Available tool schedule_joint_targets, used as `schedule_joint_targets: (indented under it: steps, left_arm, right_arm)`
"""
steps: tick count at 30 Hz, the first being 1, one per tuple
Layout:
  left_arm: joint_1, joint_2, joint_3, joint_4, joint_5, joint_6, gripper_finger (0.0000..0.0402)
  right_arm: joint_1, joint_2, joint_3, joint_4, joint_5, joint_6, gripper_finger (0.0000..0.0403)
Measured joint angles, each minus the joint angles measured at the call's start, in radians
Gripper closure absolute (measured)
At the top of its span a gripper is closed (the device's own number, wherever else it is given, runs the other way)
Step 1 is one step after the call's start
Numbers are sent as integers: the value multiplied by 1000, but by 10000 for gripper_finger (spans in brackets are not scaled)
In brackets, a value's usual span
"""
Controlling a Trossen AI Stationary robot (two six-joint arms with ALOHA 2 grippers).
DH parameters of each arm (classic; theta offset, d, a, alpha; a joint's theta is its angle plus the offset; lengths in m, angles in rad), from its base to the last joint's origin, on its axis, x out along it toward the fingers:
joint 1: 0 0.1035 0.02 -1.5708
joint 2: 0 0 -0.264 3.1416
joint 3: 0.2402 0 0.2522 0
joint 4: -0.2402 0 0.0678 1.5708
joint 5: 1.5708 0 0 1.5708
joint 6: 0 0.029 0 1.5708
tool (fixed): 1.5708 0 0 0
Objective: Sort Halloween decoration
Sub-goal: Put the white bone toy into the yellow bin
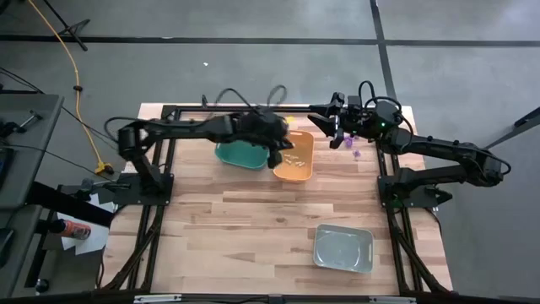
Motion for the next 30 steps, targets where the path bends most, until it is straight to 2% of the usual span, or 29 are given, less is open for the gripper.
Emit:
schedule_joint_targets:
  steps: [5,15,25,30]
  left_arm:
    - [-24,117,21,1,-3,66,401]
    - [-30,270,20,5,-4,41,401]
    - [-30,310,20,6,-4,41,401]
    - [-22,310,20,7,-4,41,393]
  right_arm:
    - [0,0,0,-10,0,0,231]
    - [0,0,0,-58,0,0,231]
    - [0,0,0,-78,3,0,231]
    - [0,0,0,-78,38,-10,231]
